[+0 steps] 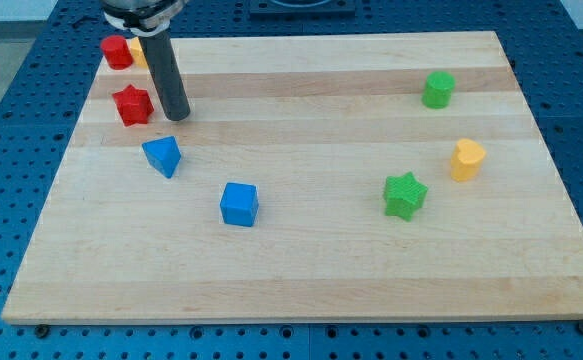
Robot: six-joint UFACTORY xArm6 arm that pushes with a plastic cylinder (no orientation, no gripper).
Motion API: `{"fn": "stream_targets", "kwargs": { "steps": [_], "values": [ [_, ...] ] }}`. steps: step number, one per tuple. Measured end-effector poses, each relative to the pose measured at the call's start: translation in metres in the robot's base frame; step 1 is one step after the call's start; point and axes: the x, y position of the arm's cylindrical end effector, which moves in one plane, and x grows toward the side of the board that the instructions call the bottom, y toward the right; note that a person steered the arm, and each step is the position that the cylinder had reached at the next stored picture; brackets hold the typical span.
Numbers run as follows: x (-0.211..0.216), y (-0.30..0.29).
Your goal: Point your arm at the red star
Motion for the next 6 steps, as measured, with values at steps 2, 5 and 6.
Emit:
{"fn": "stream_targets", "kwargs": {
  "steps": [2, 5, 6],
  "values": [
    [0.002, -0.004],
    [0.024, -0.040],
    [0.010, -0.050]
  ]
}}
